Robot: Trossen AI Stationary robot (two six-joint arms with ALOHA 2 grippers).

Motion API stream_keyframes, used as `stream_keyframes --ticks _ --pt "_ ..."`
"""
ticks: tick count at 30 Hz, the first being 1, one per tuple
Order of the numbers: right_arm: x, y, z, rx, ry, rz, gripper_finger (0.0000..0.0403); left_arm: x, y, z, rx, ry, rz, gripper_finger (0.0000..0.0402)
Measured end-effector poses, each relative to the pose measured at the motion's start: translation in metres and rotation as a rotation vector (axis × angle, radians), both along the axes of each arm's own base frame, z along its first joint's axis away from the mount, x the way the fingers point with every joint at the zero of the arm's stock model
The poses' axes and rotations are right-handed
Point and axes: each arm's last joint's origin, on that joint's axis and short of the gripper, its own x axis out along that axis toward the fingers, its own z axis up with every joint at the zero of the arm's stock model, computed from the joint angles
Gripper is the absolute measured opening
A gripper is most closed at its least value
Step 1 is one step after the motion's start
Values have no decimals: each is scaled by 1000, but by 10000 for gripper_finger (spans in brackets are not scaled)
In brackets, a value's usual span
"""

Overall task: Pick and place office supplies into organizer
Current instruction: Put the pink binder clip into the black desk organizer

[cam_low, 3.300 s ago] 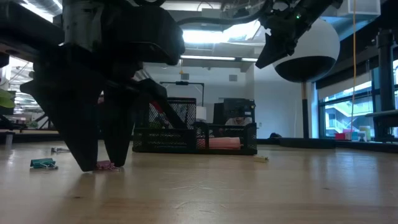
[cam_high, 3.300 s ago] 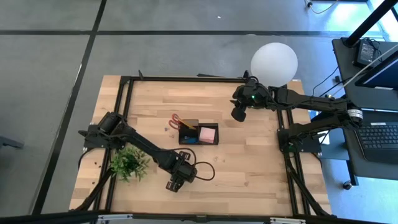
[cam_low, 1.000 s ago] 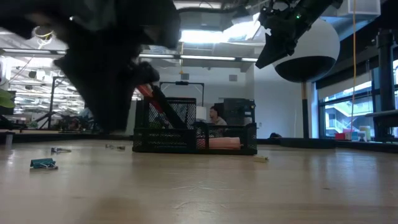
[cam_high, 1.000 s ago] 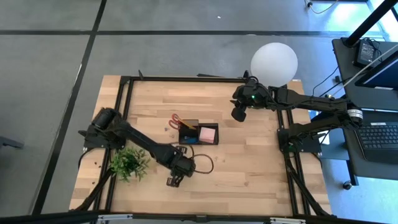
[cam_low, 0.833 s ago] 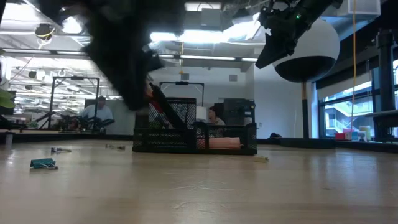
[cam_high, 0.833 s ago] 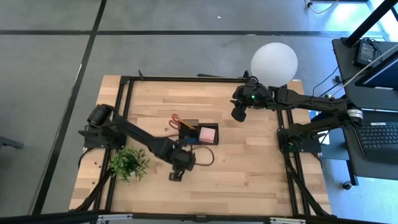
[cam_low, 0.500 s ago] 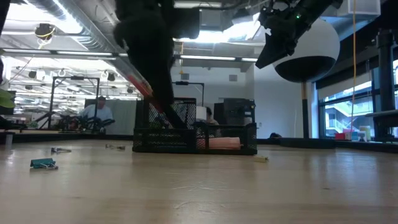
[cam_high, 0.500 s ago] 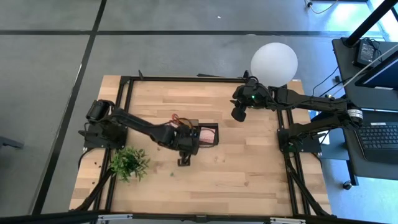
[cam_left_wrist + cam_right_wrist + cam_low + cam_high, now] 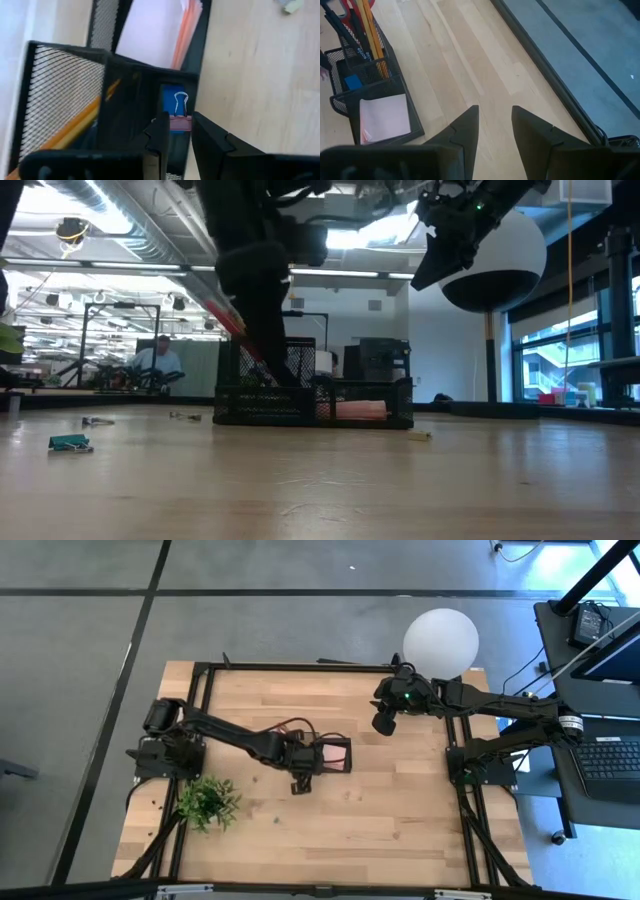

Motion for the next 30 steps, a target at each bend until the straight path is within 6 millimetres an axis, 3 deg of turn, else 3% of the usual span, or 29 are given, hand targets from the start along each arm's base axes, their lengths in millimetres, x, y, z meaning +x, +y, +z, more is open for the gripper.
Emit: stream_keyframes --ticks 9,30 --pt "0 0 0 -1 1 1 122 6 -1 -23 7 64 0 66" --pt "0 0 0 -1 2 1 122 7 5 -24 41 34 128 66"
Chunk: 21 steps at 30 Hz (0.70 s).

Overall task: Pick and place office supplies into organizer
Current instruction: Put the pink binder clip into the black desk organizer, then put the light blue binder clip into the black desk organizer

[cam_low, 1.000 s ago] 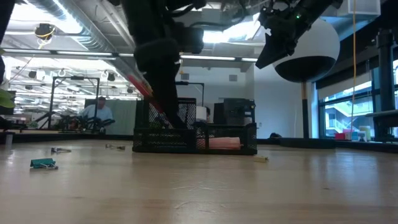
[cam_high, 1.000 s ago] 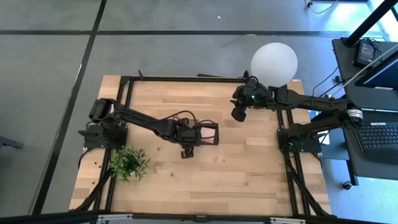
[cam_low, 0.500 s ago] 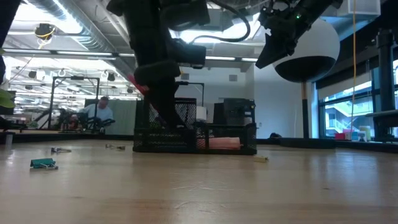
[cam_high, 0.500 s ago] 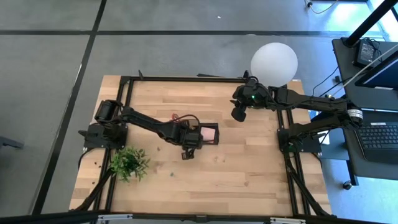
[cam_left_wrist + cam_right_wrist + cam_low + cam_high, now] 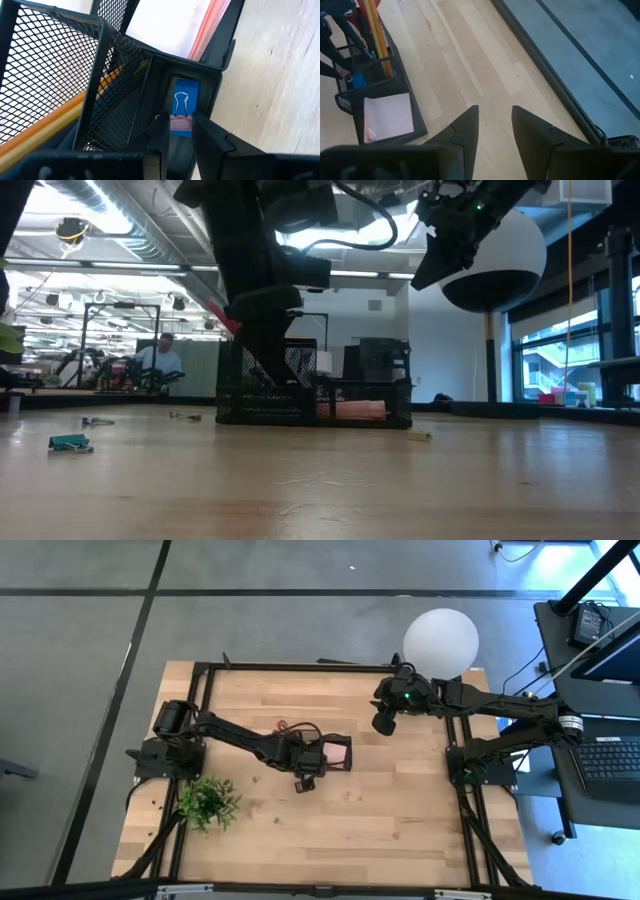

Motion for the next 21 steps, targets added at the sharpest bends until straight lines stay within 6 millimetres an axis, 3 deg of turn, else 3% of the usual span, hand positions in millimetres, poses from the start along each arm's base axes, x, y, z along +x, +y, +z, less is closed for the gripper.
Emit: stream_keyframes --ticks 21 --pt "0 0 0 2 -1 -2 122 0 0 0 1 -14 36 86"
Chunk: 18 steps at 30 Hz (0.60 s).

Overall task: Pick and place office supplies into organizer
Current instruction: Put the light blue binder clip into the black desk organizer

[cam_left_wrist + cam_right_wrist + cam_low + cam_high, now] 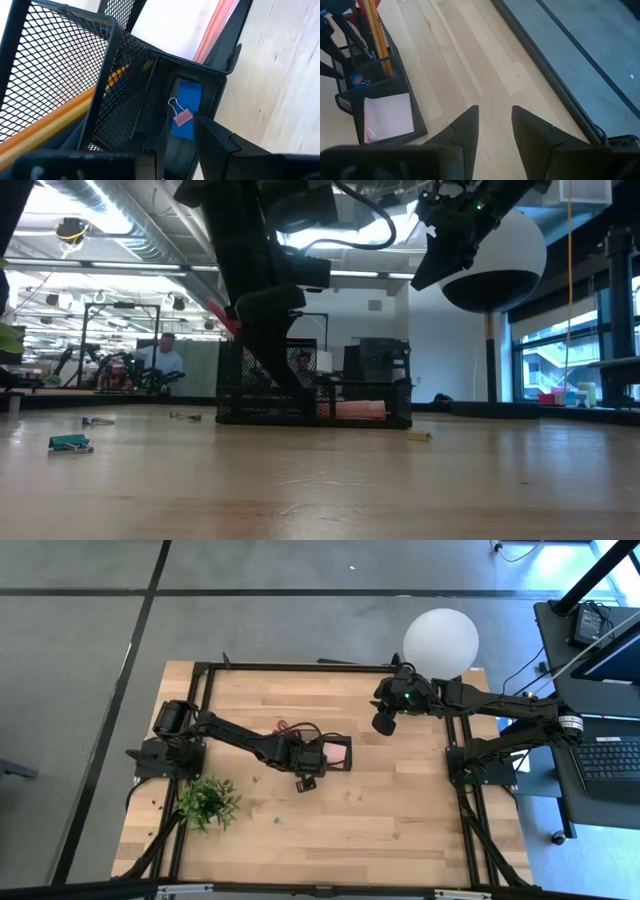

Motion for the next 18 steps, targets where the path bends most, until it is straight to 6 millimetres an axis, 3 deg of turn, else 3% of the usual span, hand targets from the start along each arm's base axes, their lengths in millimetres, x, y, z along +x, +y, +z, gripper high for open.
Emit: stream_keyframes --ticks 4,13,18 --pt "0 0 0 -1 1 1 122 0 -1 2 -26 1 -9 86" --pt "0 0 0 -15 12 16 122 -5 -17 27 -223 -40 -145 109" --pt "0 0 0 -18 13 20 122 -9 -39 28 -280 -1 -380 138"
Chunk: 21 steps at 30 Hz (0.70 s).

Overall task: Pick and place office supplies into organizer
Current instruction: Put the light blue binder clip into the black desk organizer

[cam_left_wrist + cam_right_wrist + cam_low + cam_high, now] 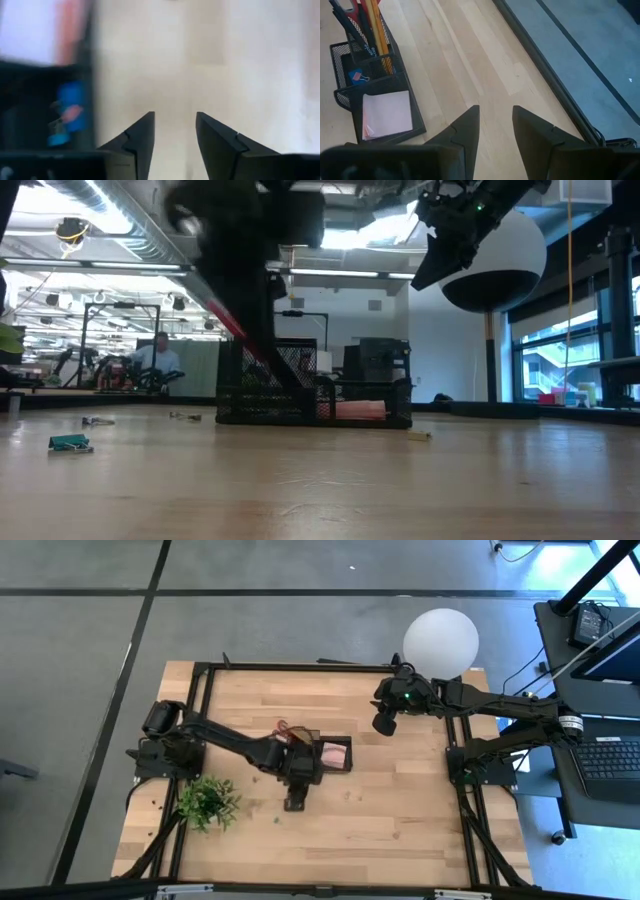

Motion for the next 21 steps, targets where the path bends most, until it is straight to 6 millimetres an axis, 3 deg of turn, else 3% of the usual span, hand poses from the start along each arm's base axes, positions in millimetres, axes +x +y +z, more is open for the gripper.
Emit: stream_keyframes --ticks 4,8,21 --pt "0 0 0 0 0 0 122 -8 -28 -1 7 2 -230 153" --pt "0 0 0 0 0 0 122 -18 -52 -1 27 9 -347 157" --pt "1 0 1 -3 -20 -2 122 -46 -74 -22 43 144 -303 155"
